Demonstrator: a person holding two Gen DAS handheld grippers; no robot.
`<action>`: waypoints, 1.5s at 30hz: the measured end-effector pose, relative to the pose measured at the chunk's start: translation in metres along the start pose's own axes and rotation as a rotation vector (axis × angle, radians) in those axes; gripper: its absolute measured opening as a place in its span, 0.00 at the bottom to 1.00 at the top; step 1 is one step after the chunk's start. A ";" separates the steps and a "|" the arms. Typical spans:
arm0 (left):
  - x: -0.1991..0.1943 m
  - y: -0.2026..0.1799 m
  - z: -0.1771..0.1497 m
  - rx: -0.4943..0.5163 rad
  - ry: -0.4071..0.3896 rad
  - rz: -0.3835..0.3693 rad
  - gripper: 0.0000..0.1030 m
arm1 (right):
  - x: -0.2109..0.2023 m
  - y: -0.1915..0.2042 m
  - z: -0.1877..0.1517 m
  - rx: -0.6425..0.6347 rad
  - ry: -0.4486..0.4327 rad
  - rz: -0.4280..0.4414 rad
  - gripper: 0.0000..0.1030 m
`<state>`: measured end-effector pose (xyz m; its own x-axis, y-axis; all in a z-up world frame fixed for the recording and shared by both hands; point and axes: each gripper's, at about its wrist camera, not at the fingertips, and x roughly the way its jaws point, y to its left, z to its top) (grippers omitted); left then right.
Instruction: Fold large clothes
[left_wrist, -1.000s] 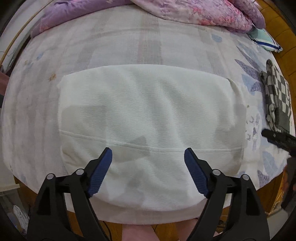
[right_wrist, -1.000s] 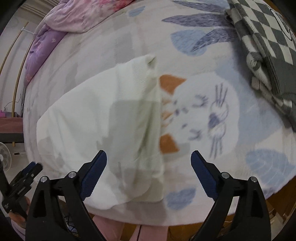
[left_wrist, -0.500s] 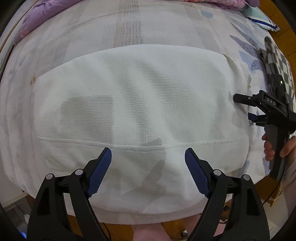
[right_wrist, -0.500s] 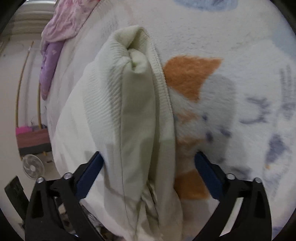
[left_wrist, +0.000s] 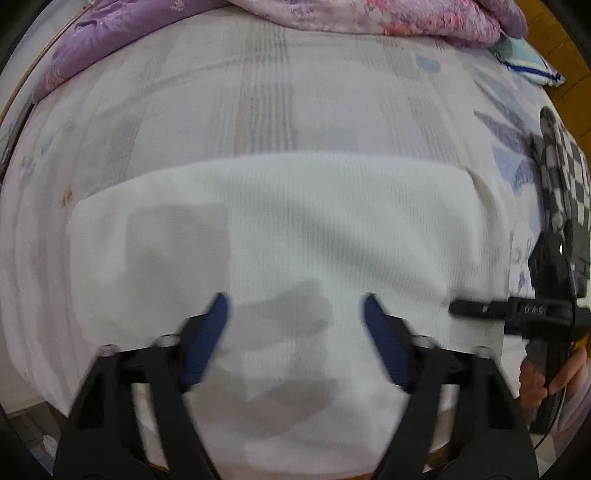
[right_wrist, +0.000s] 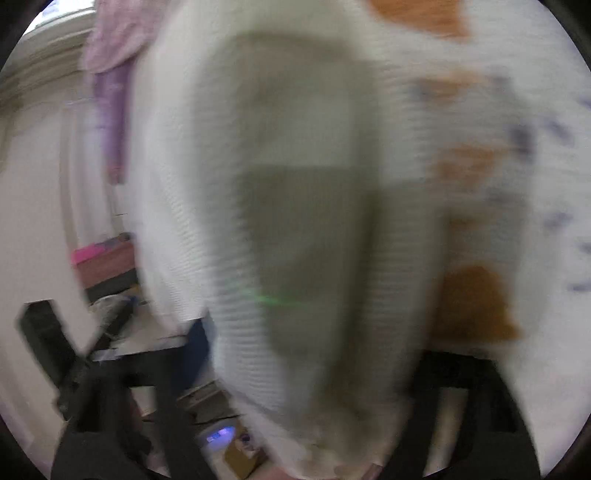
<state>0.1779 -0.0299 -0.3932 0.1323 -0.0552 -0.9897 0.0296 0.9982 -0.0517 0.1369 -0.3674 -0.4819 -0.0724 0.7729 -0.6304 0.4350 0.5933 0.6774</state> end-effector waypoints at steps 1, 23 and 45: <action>0.002 0.001 0.004 -0.009 0.002 -0.004 0.40 | -0.003 0.005 -0.002 -0.011 -0.011 -0.002 0.35; 0.112 0.012 0.026 -0.064 0.377 -0.066 0.01 | -0.001 0.022 -0.032 -0.106 -0.077 -0.225 0.35; 0.031 0.026 -0.087 -0.096 0.369 -0.092 0.02 | 0.010 0.029 -0.031 -0.140 -0.060 -0.329 0.46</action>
<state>0.0969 -0.0034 -0.4368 -0.2319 -0.1504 -0.9610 -0.0700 0.9880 -0.1377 0.1213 -0.3353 -0.4571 -0.1336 0.5230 -0.8418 0.2698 0.8365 0.4768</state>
